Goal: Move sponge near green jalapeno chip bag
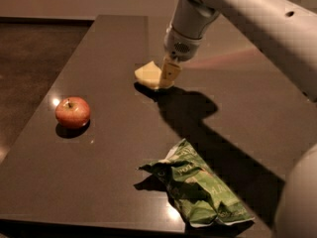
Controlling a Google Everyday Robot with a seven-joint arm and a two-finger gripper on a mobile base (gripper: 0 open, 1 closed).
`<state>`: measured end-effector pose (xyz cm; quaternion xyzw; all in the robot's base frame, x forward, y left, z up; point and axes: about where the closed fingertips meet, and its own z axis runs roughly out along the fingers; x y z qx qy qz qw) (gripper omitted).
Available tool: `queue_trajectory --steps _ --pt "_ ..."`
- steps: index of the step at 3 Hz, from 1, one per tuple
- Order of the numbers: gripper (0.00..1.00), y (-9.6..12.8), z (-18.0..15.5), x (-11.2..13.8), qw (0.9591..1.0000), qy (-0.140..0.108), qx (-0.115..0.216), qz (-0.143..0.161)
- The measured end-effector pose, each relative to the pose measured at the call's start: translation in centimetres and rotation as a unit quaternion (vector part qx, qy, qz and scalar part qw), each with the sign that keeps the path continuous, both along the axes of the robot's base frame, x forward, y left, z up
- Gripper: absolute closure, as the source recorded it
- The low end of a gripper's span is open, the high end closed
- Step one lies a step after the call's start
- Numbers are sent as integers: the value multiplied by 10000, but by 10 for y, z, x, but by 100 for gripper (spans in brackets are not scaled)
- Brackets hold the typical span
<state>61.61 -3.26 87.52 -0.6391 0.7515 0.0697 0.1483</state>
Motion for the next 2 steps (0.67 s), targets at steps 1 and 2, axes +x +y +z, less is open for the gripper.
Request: queue_trajectory --steps 1,2 --pt "100 -24 18 -15 9998 34 41 204" --pt "100 -48 31 -33 9983 88 61 567"
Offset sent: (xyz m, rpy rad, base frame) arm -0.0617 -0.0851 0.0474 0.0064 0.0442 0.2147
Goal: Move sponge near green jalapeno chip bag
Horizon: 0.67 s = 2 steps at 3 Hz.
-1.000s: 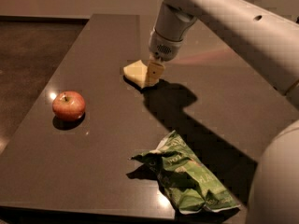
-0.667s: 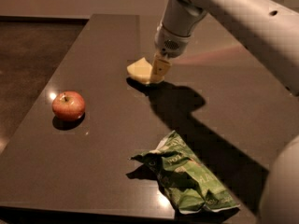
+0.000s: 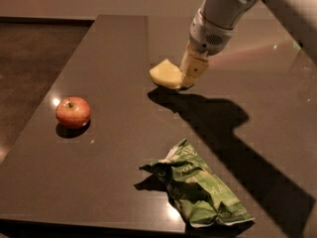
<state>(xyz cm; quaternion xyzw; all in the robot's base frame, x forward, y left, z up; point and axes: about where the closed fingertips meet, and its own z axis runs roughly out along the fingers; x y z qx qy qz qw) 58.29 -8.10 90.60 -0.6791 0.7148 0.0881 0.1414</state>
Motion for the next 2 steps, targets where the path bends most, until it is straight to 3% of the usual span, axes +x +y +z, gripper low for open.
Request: queue_trajectory --steps 1,2 --pt "100 -23 4 -17 9992 -1 -8 395" --pt "100 -42 7 -36 9957 -118 -106 911"
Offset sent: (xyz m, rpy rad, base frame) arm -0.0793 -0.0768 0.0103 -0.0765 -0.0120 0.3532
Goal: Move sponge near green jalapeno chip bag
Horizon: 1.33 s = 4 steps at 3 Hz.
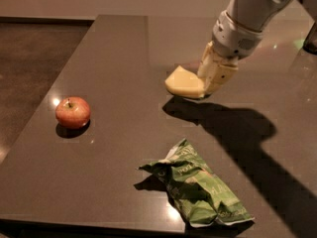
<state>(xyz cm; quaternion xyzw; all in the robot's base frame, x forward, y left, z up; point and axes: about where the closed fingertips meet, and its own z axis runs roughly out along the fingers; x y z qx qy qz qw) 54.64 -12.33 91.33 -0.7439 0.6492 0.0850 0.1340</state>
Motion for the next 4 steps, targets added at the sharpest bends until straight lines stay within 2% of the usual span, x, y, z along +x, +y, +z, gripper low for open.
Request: queue_trajectory --steps 1,2,3,4 --pt "100 -13 -3 -20 9988 -72 -72 472" --pt "100 -18 -9 -42 9956 -38 -130 932" --pt "86 -20 -17 -57 9922 62 -213 1230" --pt "62 -21 -25 -67 9892 192 -256 1430"
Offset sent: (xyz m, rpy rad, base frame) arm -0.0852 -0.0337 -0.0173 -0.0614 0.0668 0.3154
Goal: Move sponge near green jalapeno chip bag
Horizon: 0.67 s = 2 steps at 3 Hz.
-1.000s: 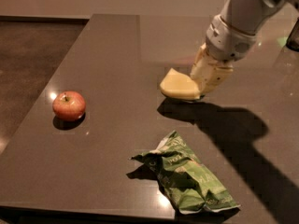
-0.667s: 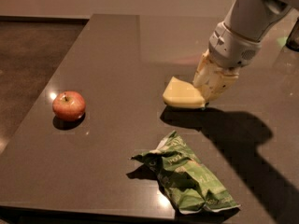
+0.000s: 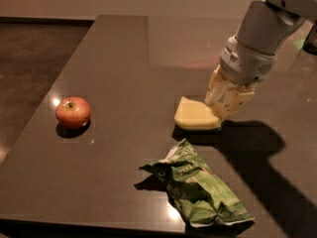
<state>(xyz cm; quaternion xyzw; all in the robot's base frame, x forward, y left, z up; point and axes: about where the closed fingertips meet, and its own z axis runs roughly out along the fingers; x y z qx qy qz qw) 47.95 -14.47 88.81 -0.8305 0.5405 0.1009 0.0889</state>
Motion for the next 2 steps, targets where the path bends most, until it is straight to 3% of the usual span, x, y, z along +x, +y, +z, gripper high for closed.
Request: queue_trajectory --steps 1,2 --pt "39 0 -6 -2 9999 93 -8 112" --pt "15 3 -7 4 9999 -23 43 96"
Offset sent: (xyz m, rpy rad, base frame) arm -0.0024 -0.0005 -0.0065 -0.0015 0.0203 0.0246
